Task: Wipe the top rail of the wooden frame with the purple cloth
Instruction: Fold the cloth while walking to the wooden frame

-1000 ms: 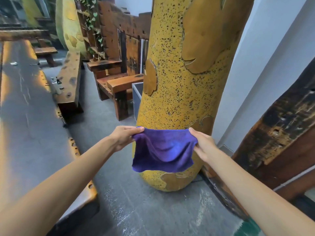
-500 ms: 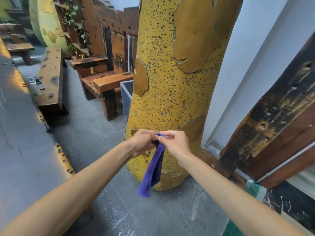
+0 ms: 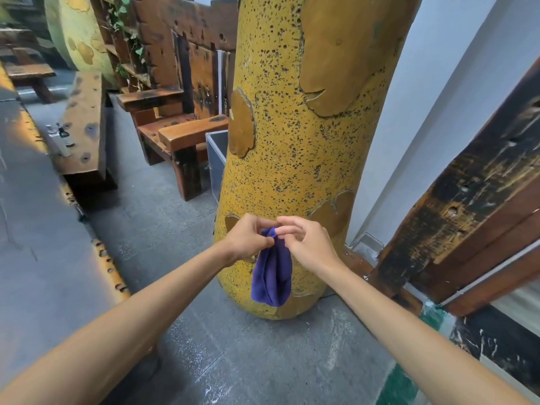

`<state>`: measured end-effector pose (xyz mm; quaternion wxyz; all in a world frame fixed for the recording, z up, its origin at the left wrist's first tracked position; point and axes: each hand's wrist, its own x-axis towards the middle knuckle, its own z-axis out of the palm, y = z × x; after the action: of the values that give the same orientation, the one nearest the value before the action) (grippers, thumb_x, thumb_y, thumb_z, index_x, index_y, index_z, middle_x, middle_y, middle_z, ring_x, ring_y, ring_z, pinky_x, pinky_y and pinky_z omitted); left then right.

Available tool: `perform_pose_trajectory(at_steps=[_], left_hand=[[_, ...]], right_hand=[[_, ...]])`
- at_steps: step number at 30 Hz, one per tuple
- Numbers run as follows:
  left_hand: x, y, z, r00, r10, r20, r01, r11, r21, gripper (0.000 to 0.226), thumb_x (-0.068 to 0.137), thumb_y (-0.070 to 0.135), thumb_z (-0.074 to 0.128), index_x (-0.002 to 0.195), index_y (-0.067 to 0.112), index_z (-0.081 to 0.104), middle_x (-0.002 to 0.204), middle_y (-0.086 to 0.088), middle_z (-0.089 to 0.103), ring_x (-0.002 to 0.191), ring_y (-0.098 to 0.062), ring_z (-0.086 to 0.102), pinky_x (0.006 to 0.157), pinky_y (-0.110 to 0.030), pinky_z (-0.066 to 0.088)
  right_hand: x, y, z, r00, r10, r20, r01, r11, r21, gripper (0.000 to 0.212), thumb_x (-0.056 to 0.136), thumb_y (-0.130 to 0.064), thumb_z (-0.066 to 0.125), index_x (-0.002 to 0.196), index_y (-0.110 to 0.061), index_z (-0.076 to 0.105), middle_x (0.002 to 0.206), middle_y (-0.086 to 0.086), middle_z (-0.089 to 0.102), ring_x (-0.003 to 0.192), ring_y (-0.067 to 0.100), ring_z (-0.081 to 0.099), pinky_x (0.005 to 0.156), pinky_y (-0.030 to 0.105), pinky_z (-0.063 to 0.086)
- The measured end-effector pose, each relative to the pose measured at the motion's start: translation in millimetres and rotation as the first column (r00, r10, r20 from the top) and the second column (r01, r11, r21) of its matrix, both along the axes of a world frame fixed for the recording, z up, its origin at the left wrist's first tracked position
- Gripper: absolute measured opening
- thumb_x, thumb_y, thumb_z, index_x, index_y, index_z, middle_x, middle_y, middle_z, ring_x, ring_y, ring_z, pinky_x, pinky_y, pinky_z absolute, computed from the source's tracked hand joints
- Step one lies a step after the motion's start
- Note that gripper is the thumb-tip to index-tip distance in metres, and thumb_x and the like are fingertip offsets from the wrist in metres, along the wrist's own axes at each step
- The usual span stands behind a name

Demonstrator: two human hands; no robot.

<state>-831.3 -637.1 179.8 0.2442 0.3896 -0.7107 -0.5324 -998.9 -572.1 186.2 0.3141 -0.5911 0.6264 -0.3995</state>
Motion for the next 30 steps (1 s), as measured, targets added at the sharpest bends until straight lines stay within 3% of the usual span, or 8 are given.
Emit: perform_pose_trajectory(at_steps=[2, 4, 8, 11, 14, 17, 21, 30], left_hand=[[-0.1, -3.0, -1.0, 0.998, 0.026, 0.053, -0.023, 0.998, -0.062, 0.040, 0.082, -0.002, 0.056, 0.102, 0.022, 0.081, 0.075, -0.002, 0.070, 0.069, -0.015, 0.053, 0.067, -0.032, 0.045], [-0.8, -5.8, -2.4, 0.988, 0.088, 0.128, -0.073, 0.990, -0.120, 0.038, 0.082, 0.002, 0.056, 0.100, 0.025, 0.080, 0.071, -0.003, 0.069, 0.064, -0.017, 0.051, 0.062, -0.032, 0.044], [3.2, -7.1, -2.4, 0.979, 0.146, 0.143, -0.119, 0.976, -0.182, 0.037, 0.082, 0.001, 0.051, 0.083, 0.025, 0.079, 0.078, 0.016, 0.072, 0.066, 0.005, 0.058, 0.067, -0.024, 0.046], [15.0, -11.5, 0.2, 0.974, 0.173, 0.145, -0.144, 0.971, -0.189, 0.038, 0.083, 0.002, 0.046, 0.079, 0.025, 0.076, 0.086, 0.014, 0.074, 0.082, 0.000, 0.064, 0.078, -0.023, 0.049], [28.3, -19.0, 1.1, 0.959, 0.216, 0.181, -0.180, 0.964, -0.193, 0.042, 0.084, 0.002, 0.043, 0.078, 0.026, 0.076, 0.084, 0.022, 0.073, 0.083, 0.008, 0.062, 0.075, -0.013, 0.044], [43.1, -26.4, -2.4, 0.934, 0.289, 0.212, -0.246, 0.947, -0.205, 0.044, 0.086, -0.002, 0.042, 0.075, 0.026, 0.074, 0.059, 0.033, 0.063, 0.060, 0.016, 0.055, 0.055, -0.006, 0.036], [66.9, -35.4, -9.0, 0.884, 0.400, 0.240, -0.352, 0.910, -0.220, 0.038, 0.087, 0.002, 0.044, 0.081, 0.021, 0.076, 0.057, 0.031, 0.062, 0.052, 0.005, 0.051, 0.056, -0.022, 0.037], [107.7, -49.2, -1.0, 0.841, 0.437, 0.320, -0.232, 0.825, -0.516, 0.033, 0.077, -0.004, 0.055, 0.085, 0.017, 0.080, 0.078, 0.013, 0.073, 0.075, -0.001, 0.065, 0.071, -0.014, 0.043]], right_hand=[[-7.6, -3.9, -5.4, 0.992, 0.017, -0.124, -0.022, 0.999, -0.045, 0.038, 0.088, -0.009, 0.061, 0.116, -0.032, 0.070, 0.096, -0.019, 0.075, 0.095, -0.007, 0.066, 0.081, 0.006, 0.048], [-15.5, -10.4, -13.0, 0.984, 0.036, -0.175, -0.041, 0.999, -0.026, 0.036, 0.088, -0.014, 0.066, 0.119, -0.032, 0.068, 0.111, -0.016, 0.066, 0.101, -0.002, 0.063, 0.084, 0.018, 0.053], [-31.9, -23.2, -30.1, 0.934, 0.273, -0.232, -0.212, 0.944, 0.254, 0.043, 0.082, -0.033, 0.075, 0.123, -0.038, 0.065, 0.135, -0.010, 0.057, 0.128, 0.010, 0.051, 0.103, 0.041, 0.048], [-36.5, -27.3, -46.5, 0.892, 0.374, -0.255, -0.266, 0.889, 0.373, 0.031, 0.078, -0.041, 0.079, 0.108, -0.036, 0.071, 0.128, -0.012, 0.066, 0.119, 0.001, 0.058, 0.104, 0.041, 0.046], [-35.8, -28.0, -62.0, 0.883, 0.384, -0.271, -0.292, 0.900, 0.325, 0.011, 0.082, -0.037, 0.079, 0.087, -0.034, 0.069, 0.093, -0.017, 0.070, 0.075, -0.016, 0.059, 0.083, 0.031, 0.047], [-29.4, -30.9, -63.5, 0.919, 0.314, -0.240, -0.257, 0.936, 0.240, 0.015, 0.089, -0.026, 0.073, 0.097, -0.037, 0.066, 0.094, -0.013, 0.071, 0.086, -0.002, 0.067, 0.080, 0.030, 0.056], [-25.2, -41.4, -52.7, 0.897, 0.356, -0.264, -0.326, 0.933, 0.151, 0.041, 0.096, -0.019, 0.065, 0.106, -0.057, 0.054, 0.096, -0.012, 0.067, 0.081, -0.007, 0.066, 0.063, 0.014, 0.053], [-9.3, -84.3, -32.7, 0.688, 0.450, -0.570, -0.554, 0.833, -0.011, 0.037, 0.095, -0.009, 0.055, 0.125, -0.027, 0.068, 0.094, -0.007, 0.063, 0.076, 0.007, 0.055, 0.077, 0.034, 0.053]])
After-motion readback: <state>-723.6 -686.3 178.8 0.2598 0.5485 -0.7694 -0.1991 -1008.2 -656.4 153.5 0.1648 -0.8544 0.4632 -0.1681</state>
